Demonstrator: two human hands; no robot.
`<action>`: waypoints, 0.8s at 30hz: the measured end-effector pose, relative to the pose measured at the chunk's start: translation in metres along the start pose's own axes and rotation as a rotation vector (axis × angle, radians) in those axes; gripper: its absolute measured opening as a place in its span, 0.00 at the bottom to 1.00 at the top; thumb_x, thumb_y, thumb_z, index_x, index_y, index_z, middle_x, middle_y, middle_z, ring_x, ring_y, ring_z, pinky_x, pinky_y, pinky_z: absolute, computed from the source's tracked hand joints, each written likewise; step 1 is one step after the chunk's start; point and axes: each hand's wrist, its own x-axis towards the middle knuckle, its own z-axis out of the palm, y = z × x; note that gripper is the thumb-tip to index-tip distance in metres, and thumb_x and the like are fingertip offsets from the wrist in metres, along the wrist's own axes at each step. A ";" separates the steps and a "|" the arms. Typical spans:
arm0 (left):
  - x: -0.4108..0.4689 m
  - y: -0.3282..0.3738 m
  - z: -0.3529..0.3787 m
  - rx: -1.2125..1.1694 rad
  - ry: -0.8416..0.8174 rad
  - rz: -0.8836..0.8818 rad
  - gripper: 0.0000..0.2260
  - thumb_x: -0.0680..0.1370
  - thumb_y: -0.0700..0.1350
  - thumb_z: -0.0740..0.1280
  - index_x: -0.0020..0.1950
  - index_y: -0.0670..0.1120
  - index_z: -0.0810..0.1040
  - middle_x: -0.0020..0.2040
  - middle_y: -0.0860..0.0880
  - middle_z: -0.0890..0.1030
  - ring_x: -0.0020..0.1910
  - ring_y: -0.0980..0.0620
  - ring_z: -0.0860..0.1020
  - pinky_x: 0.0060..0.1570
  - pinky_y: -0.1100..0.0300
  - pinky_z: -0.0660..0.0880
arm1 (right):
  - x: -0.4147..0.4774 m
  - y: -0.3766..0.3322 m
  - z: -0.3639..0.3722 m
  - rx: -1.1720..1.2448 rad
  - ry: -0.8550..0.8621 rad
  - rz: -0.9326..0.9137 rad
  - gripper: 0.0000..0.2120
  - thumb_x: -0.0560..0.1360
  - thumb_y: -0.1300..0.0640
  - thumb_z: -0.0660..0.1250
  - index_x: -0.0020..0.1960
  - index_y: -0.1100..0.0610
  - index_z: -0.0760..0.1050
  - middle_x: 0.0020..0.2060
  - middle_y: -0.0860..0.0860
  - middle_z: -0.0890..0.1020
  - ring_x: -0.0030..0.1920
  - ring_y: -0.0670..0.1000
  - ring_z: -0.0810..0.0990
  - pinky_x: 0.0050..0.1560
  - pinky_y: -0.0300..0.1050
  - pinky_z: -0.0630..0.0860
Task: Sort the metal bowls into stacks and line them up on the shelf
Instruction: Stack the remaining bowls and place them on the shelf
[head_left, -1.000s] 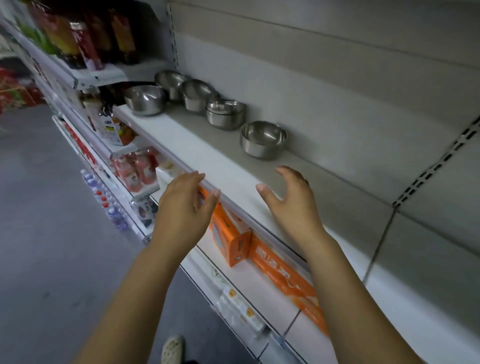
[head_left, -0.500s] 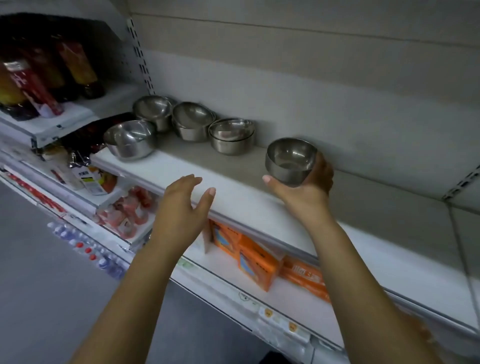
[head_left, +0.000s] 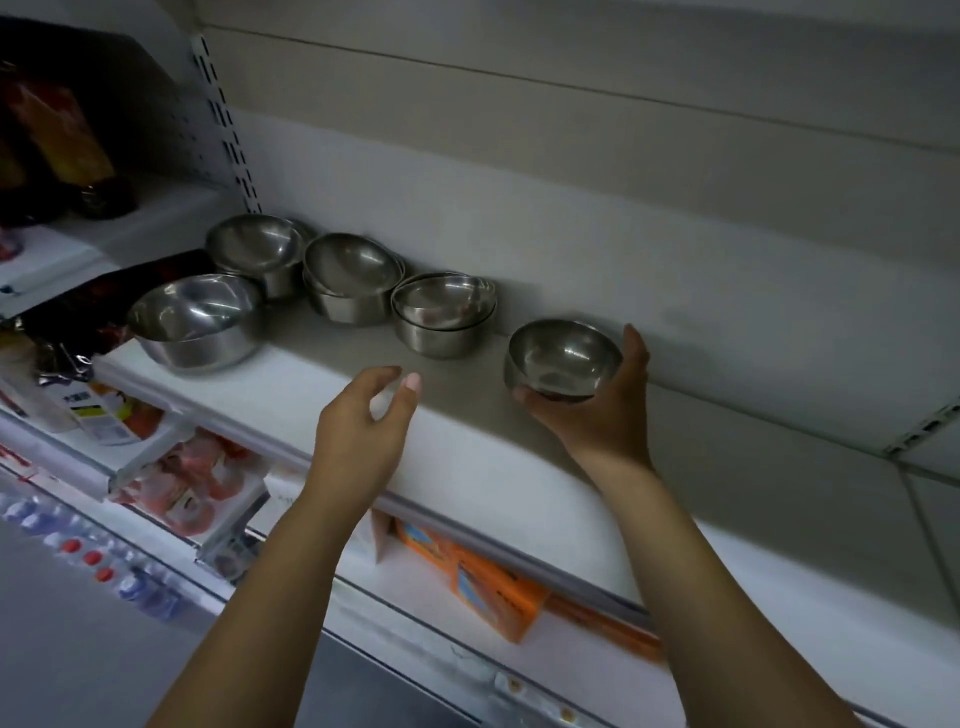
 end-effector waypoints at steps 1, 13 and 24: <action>0.003 -0.002 -0.002 -0.052 0.039 -0.011 0.16 0.81 0.55 0.66 0.65 0.48 0.80 0.62 0.53 0.82 0.63 0.53 0.77 0.64 0.59 0.71 | -0.005 -0.004 0.002 0.031 -0.050 0.008 0.65 0.52 0.40 0.85 0.78 0.42 0.49 0.73 0.46 0.68 0.71 0.49 0.71 0.71 0.50 0.71; 0.069 -0.024 -0.043 -0.271 -0.115 -0.077 0.11 0.80 0.62 0.64 0.55 0.59 0.79 0.54 0.57 0.84 0.58 0.54 0.81 0.65 0.49 0.76 | -0.044 -0.057 0.063 0.070 -0.568 -0.011 0.68 0.57 0.44 0.86 0.77 0.33 0.37 0.72 0.36 0.66 0.69 0.38 0.70 0.65 0.33 0.70; 0.109 -0.039 -0.043 -0.239 -0.491 -0.070 0.17 0.83 0.60 0.59 0.51 0.54 0.84 0.47 0.57 0.86 0.52 0.60 0.81 0.52 0.64 0.74 | 0.023 -0.076 0.087 0.076 -0.196 0.213 0.27 0.75 0.27 0.57 0.71 0.37 0.64 0.70 0.46 0.73 0.65 0.47 0.77 0.66 0.49 0.74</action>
